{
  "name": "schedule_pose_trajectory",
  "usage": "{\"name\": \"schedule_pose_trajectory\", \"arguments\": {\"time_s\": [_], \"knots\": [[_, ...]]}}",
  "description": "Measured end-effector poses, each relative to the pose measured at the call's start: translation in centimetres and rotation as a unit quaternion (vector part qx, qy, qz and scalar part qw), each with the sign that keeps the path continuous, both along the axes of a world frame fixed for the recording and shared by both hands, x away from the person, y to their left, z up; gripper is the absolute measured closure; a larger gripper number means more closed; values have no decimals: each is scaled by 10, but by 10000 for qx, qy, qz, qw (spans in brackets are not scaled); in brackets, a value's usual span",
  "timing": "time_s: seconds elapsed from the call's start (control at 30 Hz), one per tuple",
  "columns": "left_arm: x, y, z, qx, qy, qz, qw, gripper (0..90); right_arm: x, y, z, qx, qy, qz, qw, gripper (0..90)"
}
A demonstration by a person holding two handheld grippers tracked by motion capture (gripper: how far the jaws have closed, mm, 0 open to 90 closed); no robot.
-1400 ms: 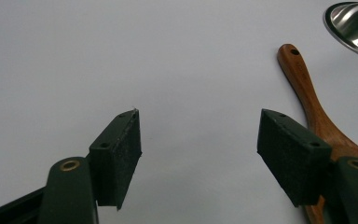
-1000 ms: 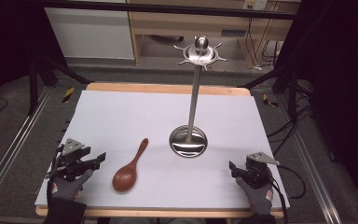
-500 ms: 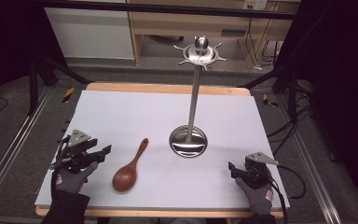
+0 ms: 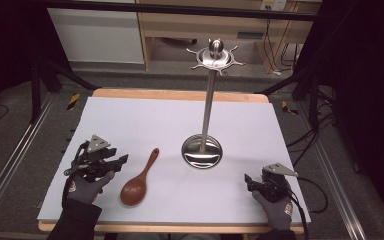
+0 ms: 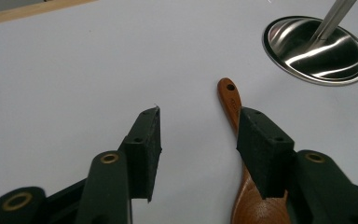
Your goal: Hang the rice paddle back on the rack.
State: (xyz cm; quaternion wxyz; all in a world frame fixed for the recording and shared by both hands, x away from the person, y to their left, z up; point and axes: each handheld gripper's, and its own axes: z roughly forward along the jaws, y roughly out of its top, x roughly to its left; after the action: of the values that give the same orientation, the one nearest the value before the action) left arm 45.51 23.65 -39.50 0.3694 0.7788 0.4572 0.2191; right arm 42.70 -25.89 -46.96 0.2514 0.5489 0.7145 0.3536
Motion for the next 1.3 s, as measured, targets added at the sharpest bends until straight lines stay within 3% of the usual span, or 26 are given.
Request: {"name": "schedule_pose_trajectory", "arguments": {"time_s": [0.1, 0.23, 0.4, 0.6, 0.8, 1.1, 1.3], "knots": [[1, -5, -1, 127, 9, -34, 9999, 538, 0, 0, 0, -7, -11, 34, 10000, 304], [3, -14, -5, 456, 9, -83, 9989, 591, 1, 2, 0, -31, 3, 54, 10000, 304], [4, -19, -8, 536, 24, -200, 9984, 621, 0, 3, -1, -42, 24, 85, 10000, 304], [8, -27, -12, 525, 248, -336, 9977, 623, 0, 3, -1, -66, 32, 128, 9999, 306], [12, -36, -17, 505, 352, -444, 9971, 625, 0, 4, -1, -63, 34, 132, 9999, 308], [20, -51, -32, 693, 694, -535, 9937, 596, 0, 4, -2, -50, 62, 123, 9999, 309], [21, -58, -37, 746, 794, -578, 9924, 552, 1, 4, -2, -52, 66, 134, 9999, 311]]}}
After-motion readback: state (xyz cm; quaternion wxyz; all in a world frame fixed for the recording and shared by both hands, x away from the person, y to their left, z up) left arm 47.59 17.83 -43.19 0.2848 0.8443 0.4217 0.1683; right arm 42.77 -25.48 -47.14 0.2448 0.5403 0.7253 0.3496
